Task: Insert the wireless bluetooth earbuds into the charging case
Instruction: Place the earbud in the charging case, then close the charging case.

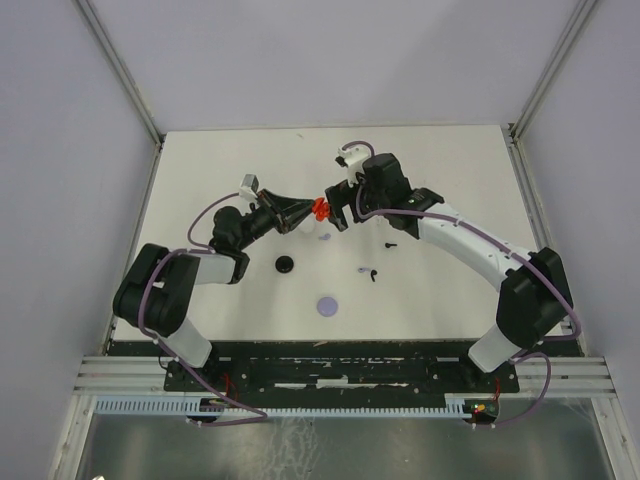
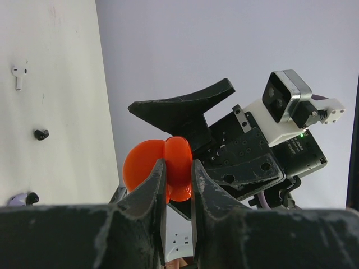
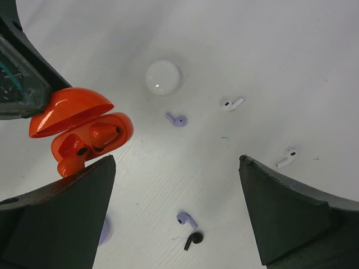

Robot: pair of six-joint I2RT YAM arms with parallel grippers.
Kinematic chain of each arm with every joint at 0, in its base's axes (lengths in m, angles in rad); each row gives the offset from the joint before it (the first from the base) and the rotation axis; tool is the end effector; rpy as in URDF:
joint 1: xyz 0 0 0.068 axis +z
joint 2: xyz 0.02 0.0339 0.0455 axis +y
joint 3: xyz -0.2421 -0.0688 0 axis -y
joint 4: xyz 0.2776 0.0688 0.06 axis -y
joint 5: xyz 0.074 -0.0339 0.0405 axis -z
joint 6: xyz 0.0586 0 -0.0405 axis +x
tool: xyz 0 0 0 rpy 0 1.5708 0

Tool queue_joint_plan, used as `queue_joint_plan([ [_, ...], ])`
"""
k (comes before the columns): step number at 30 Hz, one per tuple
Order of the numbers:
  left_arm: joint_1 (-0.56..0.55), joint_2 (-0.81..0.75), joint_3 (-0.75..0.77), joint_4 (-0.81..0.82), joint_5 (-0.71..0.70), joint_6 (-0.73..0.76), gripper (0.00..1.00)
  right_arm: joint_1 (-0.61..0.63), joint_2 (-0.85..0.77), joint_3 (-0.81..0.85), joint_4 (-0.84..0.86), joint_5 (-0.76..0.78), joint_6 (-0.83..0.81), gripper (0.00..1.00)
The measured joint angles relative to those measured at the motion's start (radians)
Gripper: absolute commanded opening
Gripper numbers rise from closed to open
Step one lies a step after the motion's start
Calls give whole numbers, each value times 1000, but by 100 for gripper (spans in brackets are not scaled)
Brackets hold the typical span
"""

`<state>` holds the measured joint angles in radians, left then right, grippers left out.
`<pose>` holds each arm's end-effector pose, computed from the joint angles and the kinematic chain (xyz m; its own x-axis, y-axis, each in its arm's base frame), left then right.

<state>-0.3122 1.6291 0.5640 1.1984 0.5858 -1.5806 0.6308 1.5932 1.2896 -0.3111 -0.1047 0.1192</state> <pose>0.3163 -0.1361 0.1577 -0.7786 -0.6242 -0.0638 0.1189 -0.0469 -0.9918 0.3326 0.2505 0.2535 -0.5404 -0.2482 -0.8040 -0.5955 0.7879 0.1570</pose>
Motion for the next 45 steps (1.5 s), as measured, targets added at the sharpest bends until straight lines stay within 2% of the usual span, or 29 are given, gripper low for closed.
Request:
queue_joint_plan([
  [17, -5, 59, 13, 1, -46, -1, 3, 29, 8, -18, 33, 26, 19, 99],
  [25, -42, 43, -22, 6, -249, -70, 3, 129, -57, -284, 283, 202, 45, 99],
  [31, -112, -2, -58, -24, -413, -148, 3, 165, -42, -483, 669, 315, 15, 99],
  [39, -174, -131, -90, -205, -586, -202, 3, 163, 92, -552, 1101, 383, -22, 99],
  [45, -178, -177, -98, -272, -642, -213, 3, 167, 125, -553, 1212, 398, -39, 99],
])
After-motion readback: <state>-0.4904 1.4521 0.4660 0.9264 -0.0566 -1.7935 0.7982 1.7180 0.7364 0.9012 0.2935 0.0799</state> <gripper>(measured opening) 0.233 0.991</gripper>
